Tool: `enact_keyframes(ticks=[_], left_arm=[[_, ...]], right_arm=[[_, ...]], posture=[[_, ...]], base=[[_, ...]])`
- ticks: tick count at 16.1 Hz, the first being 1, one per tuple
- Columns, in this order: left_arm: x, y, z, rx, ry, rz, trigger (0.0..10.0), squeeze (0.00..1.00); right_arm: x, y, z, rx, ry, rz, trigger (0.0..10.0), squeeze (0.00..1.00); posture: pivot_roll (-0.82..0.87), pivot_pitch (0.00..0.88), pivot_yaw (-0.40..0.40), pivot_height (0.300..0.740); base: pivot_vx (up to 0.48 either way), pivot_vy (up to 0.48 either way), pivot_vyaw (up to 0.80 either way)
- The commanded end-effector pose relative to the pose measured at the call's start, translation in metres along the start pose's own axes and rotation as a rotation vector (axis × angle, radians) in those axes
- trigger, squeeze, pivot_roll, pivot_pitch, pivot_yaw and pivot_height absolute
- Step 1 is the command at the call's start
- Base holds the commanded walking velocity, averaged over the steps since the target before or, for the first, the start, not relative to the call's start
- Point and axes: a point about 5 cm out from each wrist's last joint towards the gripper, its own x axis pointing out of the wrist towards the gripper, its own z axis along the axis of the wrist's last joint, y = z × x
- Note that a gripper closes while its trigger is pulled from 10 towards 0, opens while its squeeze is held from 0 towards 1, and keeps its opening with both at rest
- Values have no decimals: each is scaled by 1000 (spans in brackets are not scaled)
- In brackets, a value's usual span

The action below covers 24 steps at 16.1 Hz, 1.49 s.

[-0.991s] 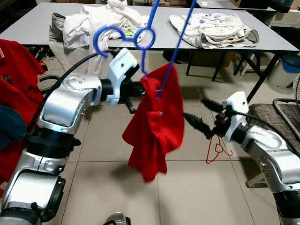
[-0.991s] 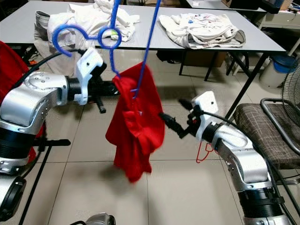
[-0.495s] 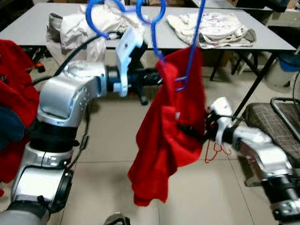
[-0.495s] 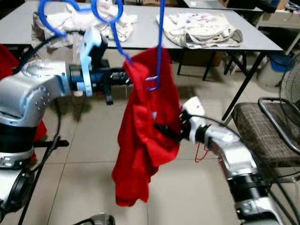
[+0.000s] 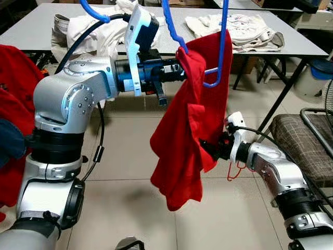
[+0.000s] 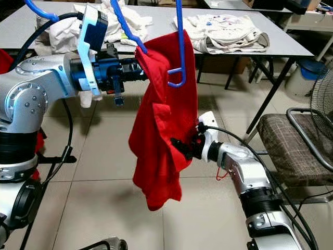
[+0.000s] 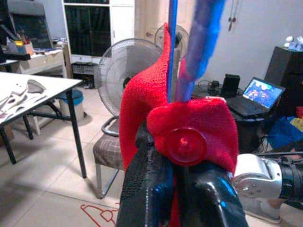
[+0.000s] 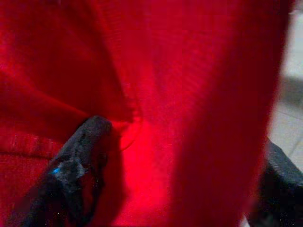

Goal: Hang hanger

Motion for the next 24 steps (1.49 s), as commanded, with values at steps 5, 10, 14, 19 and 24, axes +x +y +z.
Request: enact_keyframes(ticks=[5, 10, 14, 19, 24], left_arm=[[-1, -1, 16, 38, -54, -6, 0, 0], [-2, -2, 14, 48, -40, 3, 0, 0], [-1, -3, 13, 52, -37, 10, 0, 0], [-1, 2, -2, 91, 46, 66, 0, 0], [-5, 12, -44, 132, 204, 172, 0, 0]], right_arm=[[-10, -6, -18, 103, 29, -25, 0, 0], [-12, -5, -18, 158, 3, -11, 0, 0], [-13, -4, -19, 168, 2, -8, 0, 0], [-20, -10, -13, 186, -49, -64, 0, 0], [-47, -22, -3, 245, -193, -247, 0, 0]], posture=[[65, 40, -20, 740], [67, 29, -20, 740], [65, 25, -18, 740], [69, 29, -19, 740], [69, 28, -13, 740]], base=[[0, 0, 0], [0, 0, 0], [0, 0, 0], [0, 0, 0], [0, 0, 0]])
